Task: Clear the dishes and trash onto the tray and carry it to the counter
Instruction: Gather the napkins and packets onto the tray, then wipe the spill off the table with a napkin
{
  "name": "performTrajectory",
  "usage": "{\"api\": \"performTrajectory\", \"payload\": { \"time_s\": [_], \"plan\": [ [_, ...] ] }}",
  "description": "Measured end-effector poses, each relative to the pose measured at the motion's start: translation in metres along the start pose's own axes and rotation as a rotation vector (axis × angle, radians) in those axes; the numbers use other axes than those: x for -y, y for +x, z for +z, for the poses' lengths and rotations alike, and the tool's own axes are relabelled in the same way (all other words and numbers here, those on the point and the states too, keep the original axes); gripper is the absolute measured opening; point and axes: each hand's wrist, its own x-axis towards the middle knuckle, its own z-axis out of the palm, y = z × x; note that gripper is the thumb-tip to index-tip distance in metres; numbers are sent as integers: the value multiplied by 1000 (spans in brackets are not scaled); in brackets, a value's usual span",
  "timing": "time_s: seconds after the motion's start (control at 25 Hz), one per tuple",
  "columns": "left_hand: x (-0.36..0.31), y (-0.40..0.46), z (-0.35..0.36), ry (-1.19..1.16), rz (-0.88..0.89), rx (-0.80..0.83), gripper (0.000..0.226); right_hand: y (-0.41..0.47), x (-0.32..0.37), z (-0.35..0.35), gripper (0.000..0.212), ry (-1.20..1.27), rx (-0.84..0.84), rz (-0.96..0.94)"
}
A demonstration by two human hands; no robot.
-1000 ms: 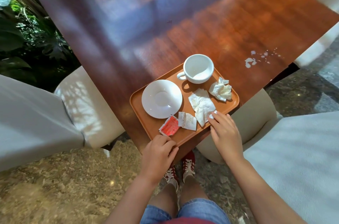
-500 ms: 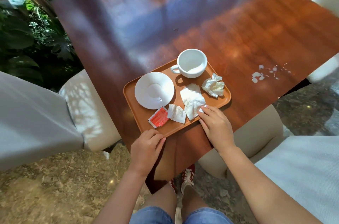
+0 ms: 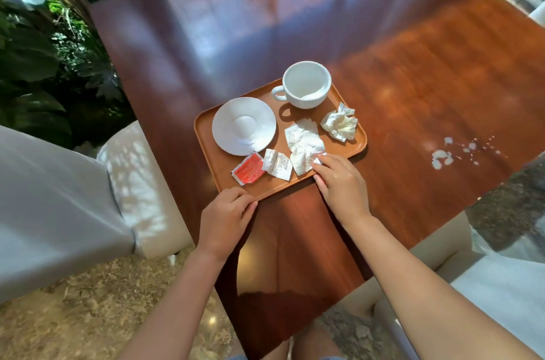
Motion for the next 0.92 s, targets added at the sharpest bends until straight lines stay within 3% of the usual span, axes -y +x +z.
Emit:
{"api": "performTrajectory", "payload": {
  "time_s": [0.28, 0.48, 0.6, 0.76, 0.92],
  "plan": [
    [-1, 15, -3, 11, -30, 51, 5, 15, -1, -2, 13, 51, 34, 12],
    [-32, 16, 3, -11, -60, 9, 13, 35, -3, -17, 10, 7, -93, 23],
    [-66, 11, 24, -37, 116, 43, 27, 60, -5, -16, 33, -7, 80, -120],
    [-98, 6, 57, -13, 208, 283, 54, 77, -10, -7, 45, -105, 377, -255],
    [-117, 13, 76, 142, 194, 367, 61, 75, -11, -6, 40, -89, 348, -264]
  ]
}}
